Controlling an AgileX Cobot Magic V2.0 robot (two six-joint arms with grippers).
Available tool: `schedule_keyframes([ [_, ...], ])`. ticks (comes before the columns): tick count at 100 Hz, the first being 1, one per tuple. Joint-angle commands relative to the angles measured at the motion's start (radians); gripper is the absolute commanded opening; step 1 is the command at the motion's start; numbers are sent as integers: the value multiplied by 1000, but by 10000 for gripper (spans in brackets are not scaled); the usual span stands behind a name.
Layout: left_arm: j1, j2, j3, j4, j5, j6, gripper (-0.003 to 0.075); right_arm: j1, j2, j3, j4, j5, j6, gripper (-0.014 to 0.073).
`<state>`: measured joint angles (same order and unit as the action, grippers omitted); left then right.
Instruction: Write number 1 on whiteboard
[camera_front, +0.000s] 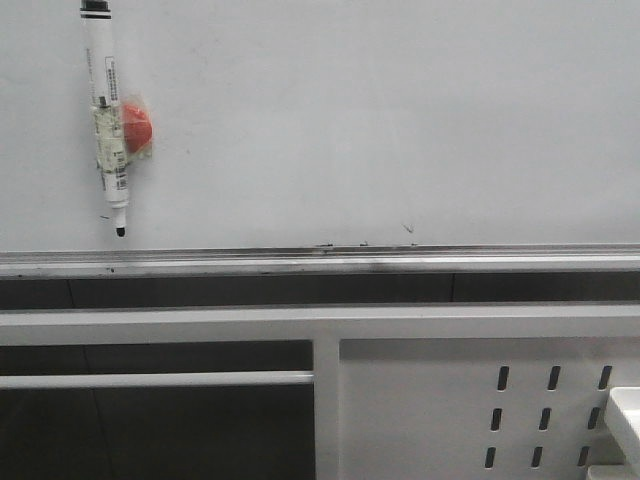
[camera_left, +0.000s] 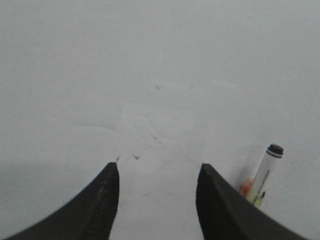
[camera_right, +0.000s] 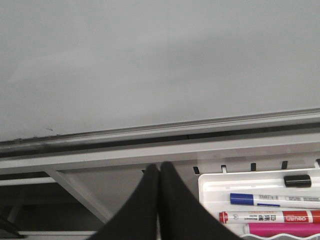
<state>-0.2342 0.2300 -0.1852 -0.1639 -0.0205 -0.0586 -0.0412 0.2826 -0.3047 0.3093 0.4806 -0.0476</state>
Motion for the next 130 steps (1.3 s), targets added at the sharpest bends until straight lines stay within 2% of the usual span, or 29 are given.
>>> schedule_keyframes([
  [1,-29,55,-11,13,-84,-6,336,2,15,-28,39,-102,-4,-59],
  [13,-81,122,34,32,-158,-5,336,2,15,-59,41,-94,-67,-59],
  [20,-129,178,62,32,-217,-49,336,2,15,-79,43,-83,-72,-59],
  [50,-352,529,101,116,-608,-42,335,2,15,-143,45,-80,-77,-59],
  [70,-367,827,101,25,-912,-22,336,2,15,-168,45,-27,-79,-59],
  [84,-367,1044,101,68,-1193,-31,336,2,15,-168,49,-26,-79,-59],
  [94,-367,1197,101,71,-1342,-44,335,2,15,-168,49,-28,-79,-59],
  [108,-367,1296,54,118,-1340,-64,335,2,15,-168,49,-31,-79,-59],
  [130,-367,1301,-18,113,-1340,-67,334,2,15,-168,49,-41,-79,-59],
])
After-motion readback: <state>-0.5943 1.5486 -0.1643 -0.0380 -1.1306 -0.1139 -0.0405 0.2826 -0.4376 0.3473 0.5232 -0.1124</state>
